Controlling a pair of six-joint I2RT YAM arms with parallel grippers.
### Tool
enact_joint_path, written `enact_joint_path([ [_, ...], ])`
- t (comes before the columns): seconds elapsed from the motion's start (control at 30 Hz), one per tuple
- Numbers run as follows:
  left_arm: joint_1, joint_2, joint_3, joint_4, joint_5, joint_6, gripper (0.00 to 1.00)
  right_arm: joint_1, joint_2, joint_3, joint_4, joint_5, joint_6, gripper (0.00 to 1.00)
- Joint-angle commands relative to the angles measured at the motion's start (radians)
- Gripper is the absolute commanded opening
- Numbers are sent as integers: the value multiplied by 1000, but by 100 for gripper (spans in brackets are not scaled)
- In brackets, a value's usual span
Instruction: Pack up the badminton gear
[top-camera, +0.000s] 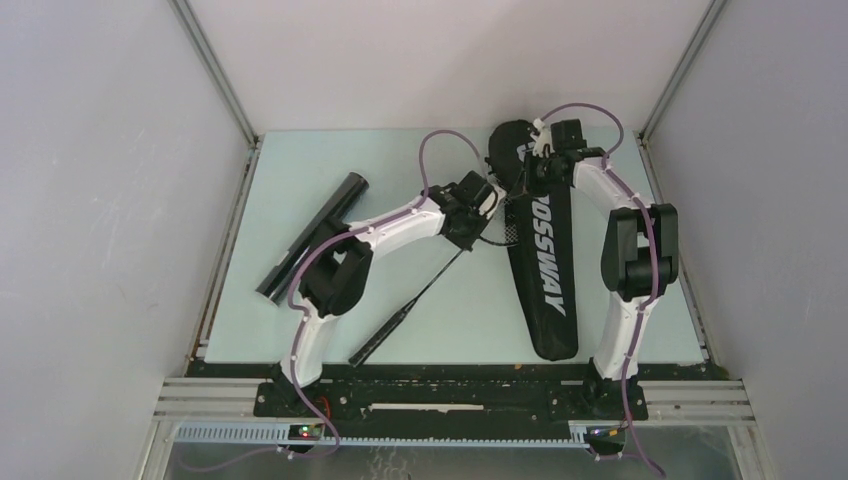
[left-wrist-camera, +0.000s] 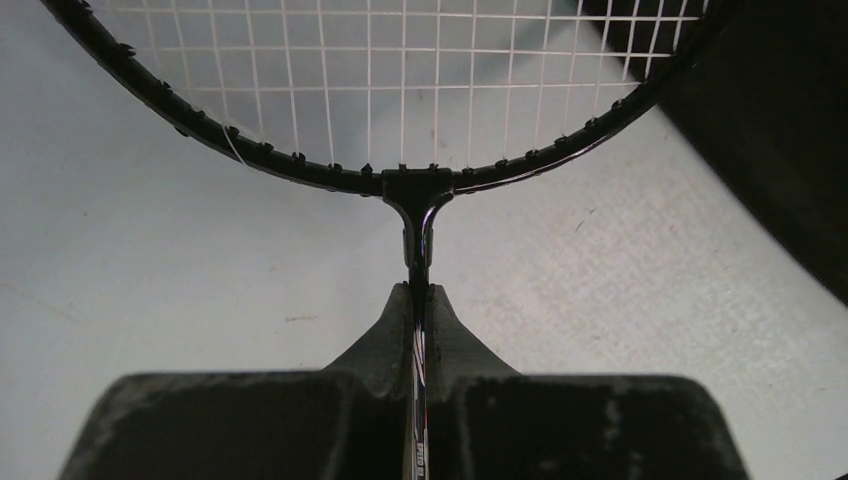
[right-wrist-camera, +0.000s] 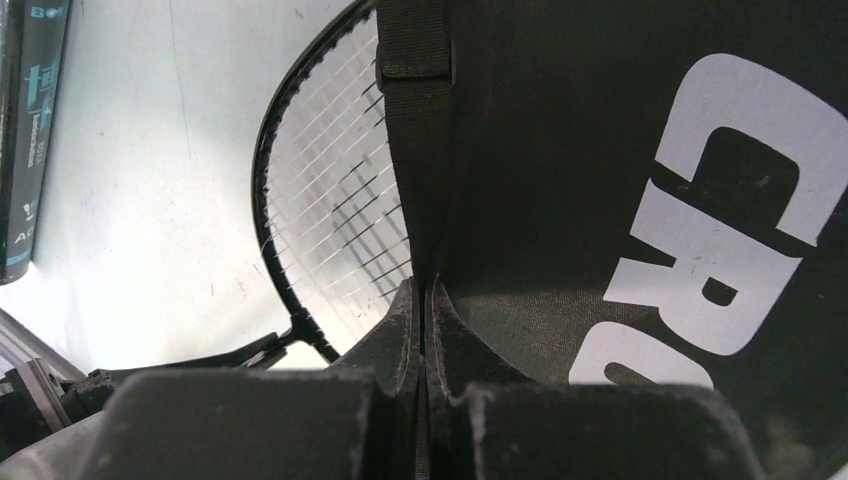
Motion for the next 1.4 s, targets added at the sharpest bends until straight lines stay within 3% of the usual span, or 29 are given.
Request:
enact_joint_path([
  [0.0, 0, 34, 140, -10, 60, -87, 0, 5, -79, -54, 73, -48, 79, 0],
  [0.27, 13, 150, 336, -15, 193, -325, 0, -17, -111, -130, 158, -98, 195, 0],
  [0.63, 35, 222, 338, 218, 228, -710, 0, -55, -110, -160, 202, -166, 291, 0],
  [1.13, 107, 349, 411, 618, 499, -802, 0, -45, -94, -113, 104, -145, 190, 0],
  [1.37, 106, 379, 430, 702, 590, -782, 24, -47, -80, -74, 88, -127, 162, 0],
])
